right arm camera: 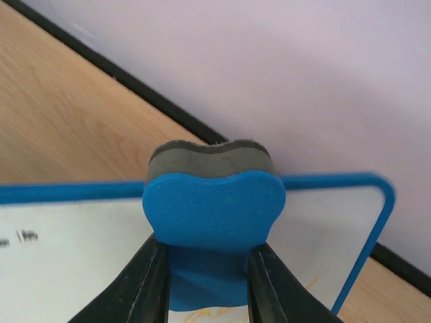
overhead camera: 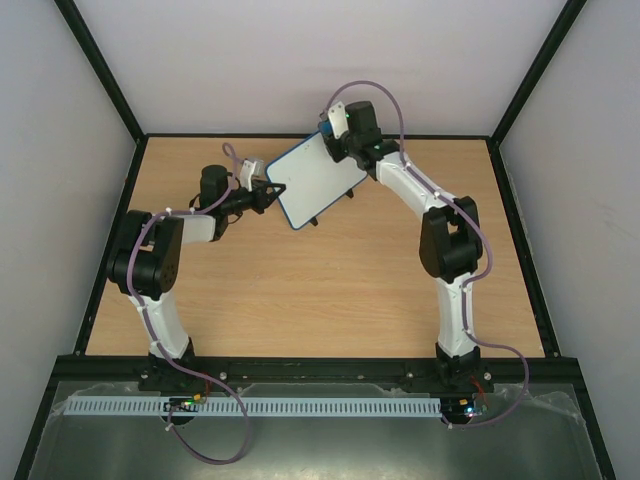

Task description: Erase the whiteboard

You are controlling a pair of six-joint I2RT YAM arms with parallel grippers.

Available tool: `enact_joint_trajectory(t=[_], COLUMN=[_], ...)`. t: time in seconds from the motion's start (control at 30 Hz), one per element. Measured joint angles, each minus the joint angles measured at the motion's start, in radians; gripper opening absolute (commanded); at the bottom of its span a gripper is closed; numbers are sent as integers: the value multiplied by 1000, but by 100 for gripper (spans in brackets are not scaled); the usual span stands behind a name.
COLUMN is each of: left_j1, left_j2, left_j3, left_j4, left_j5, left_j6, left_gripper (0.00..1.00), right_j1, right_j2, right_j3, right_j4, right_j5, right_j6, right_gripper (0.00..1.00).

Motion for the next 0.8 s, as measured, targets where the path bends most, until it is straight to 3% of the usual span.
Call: enact_joint_trajectory(t=[0.43,0.63,0.8], left_j1=[0,0,0], left_j2=[3,3,3], left_j3=[5,6,6], left_j4=[-4,-4,-4], left_j5=[-7,-5,-9], left_j6=[-6,-3,-3], left_gripper=[3,3,3], right_j1=[-16,-15,-19], right_j2=[-27,-25,1], right_j3=[-406,-394,-211], right_j4=[69,44,-48], right_j5=[-27,-25,-20], right_j6=[8,10,15], right_gripper=[2,2,2])
